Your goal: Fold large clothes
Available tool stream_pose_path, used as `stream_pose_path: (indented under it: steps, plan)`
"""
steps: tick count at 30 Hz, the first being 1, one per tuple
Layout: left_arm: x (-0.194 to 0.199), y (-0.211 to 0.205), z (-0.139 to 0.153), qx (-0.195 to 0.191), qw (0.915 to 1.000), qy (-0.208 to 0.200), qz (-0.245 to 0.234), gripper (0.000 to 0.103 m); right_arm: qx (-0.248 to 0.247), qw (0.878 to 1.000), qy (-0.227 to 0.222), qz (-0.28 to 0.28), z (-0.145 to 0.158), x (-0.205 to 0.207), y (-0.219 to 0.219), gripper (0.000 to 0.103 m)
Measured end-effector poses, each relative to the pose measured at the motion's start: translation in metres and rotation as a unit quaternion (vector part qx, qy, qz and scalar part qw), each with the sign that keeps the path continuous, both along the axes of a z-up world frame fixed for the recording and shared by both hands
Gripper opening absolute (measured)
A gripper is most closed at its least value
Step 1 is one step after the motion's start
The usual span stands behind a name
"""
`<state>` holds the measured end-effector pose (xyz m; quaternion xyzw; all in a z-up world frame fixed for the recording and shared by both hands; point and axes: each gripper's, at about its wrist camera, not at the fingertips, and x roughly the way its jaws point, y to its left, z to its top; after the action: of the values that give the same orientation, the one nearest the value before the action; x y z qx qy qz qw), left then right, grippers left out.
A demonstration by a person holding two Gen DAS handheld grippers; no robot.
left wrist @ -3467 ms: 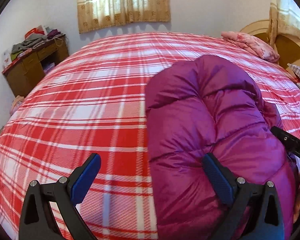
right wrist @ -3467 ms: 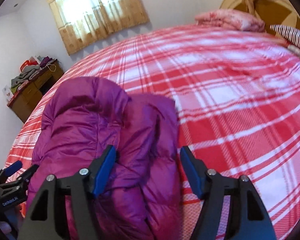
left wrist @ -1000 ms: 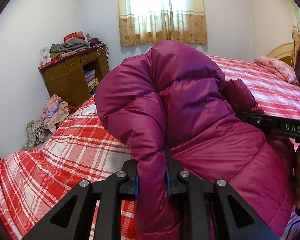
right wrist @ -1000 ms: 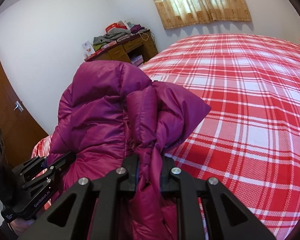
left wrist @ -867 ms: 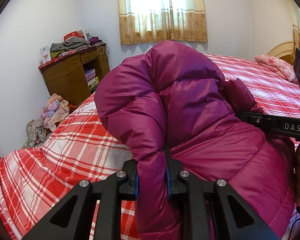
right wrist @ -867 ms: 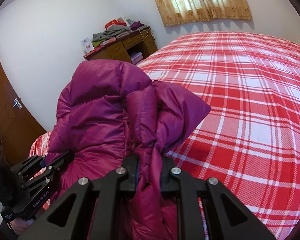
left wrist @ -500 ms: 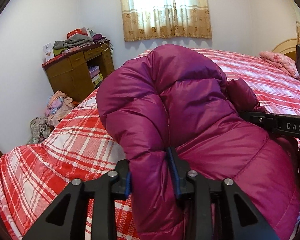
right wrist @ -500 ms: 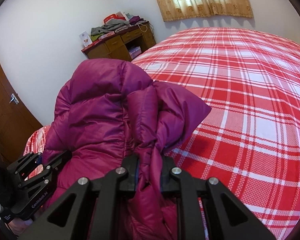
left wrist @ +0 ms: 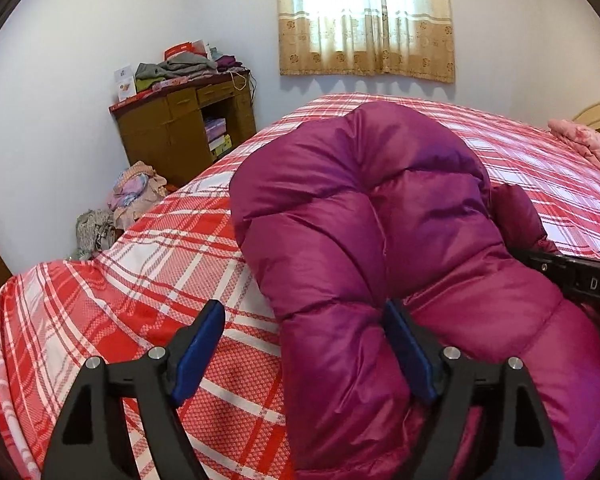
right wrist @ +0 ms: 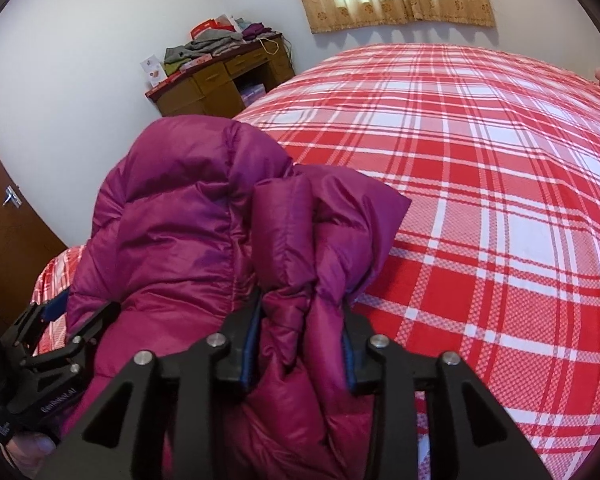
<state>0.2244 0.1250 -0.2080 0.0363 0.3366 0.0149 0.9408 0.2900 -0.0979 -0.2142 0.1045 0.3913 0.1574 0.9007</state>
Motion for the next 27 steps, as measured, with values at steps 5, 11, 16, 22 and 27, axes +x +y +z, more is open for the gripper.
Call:
stream_pose_path:
  steps: [5, 11, 16, 22, 27]
  plan:
    - [0.003, 0.002, -0.004, -0.002, 1.0000, 0.002, 0.008, 0.085, -0.005, 1.000, 0.000, -0.003, -0.004, 0.001, 0.001, 0.038]
    - [0.005, 0.002, -0.001, 0.001, 0.9998, 0.011, 0.014, 0.086, -0.012, 1.000, 0.003, -0.005, -0.005, 0.002, 0.003, 0.040]
    - [-0.032, 0.003, 0.048, 0.003, 0.9995, -0.022, 0.023, 0.086, -0.049, 0.998, -0.024, -0.031, 0.033, -0.022, 0.001, 0.049]
    - [-0.104, 0.004, 0.121, -0.006, 0.9960, -0.088, 0.019, 0.086, -0.083, 0.988, -0.121, -0.049, 0.117, -0.110, 0.003, 0.069]
    - [-0.143, 0.002, 0.166, -0.013, 0.9913, -0.131, 0.013, 0.086, -0.092, 0.982, -0.153, -0.054, 0.149, -0.163, 0.009, 0.074]
